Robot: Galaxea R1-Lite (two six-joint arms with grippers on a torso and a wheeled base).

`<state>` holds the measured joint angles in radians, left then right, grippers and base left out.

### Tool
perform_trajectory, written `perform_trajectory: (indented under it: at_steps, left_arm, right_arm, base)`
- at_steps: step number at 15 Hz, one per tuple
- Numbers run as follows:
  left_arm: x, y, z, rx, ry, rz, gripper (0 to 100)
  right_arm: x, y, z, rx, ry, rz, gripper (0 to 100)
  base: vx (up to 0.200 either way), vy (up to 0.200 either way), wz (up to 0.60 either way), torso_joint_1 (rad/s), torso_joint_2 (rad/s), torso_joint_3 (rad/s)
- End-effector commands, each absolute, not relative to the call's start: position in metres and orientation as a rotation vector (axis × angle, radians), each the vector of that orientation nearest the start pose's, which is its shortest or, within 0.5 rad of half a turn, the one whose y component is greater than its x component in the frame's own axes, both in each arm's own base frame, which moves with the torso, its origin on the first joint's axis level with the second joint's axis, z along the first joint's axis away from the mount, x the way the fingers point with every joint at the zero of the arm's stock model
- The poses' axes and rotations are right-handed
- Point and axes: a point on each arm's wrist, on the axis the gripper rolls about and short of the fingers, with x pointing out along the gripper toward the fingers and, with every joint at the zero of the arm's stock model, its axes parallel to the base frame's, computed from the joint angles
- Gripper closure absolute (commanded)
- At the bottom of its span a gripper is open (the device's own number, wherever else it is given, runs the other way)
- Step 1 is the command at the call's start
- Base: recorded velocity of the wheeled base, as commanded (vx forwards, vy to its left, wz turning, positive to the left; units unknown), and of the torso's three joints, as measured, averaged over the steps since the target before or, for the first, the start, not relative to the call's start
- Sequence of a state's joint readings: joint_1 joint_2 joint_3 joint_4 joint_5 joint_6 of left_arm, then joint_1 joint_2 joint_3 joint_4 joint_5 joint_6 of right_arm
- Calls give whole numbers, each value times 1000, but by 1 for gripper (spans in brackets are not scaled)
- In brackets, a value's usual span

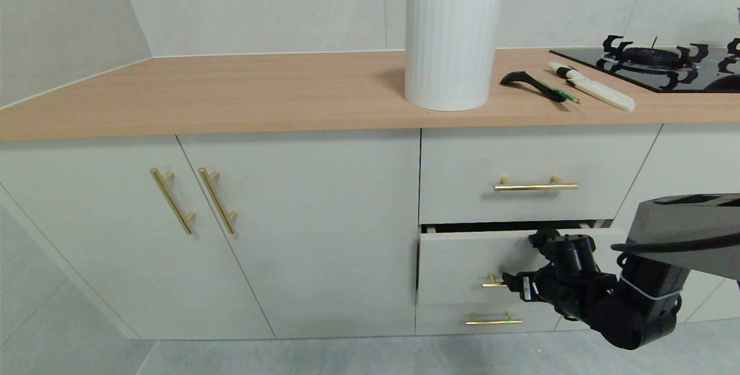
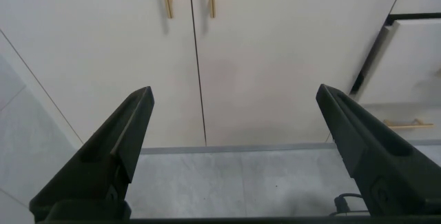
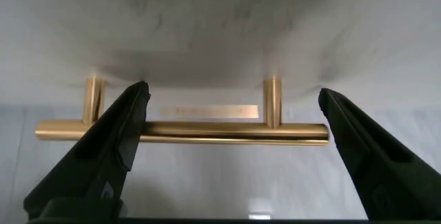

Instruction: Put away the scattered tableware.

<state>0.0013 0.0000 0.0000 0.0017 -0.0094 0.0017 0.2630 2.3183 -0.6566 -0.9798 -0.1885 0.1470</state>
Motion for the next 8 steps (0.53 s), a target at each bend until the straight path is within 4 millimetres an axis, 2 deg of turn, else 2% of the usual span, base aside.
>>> perform_trajectory:
  at_steps: [1, 3, 4, 8]
  left_arm:
    - [-23, 0, 75, 2, 3, -8, 0]
    - [-23, 0, 75, 2, 2, -8, 0]
    - [-23, 0, 75, 2, 3, -8, 0]
    - [-23, 0, 75, 2, 3, -8, 0]
  right_arm:
    - [310, 82, 31, 14, 699, 105, 0]
    - [291, 77, 66, 29, 756, 163, 0]
    - [280, 74, 91, 36, 723, 174, 0]
    - [258, 77, 135, 48, 579, 204, 0]
  base:
    - [0, 0, 0, 0, 0, 0]
    - [0, 0, 0, 0, 0, 0]
    - [0, 0, 0, 0, 0, 0]
    - [0, 0, 0, 0, 0, 0]
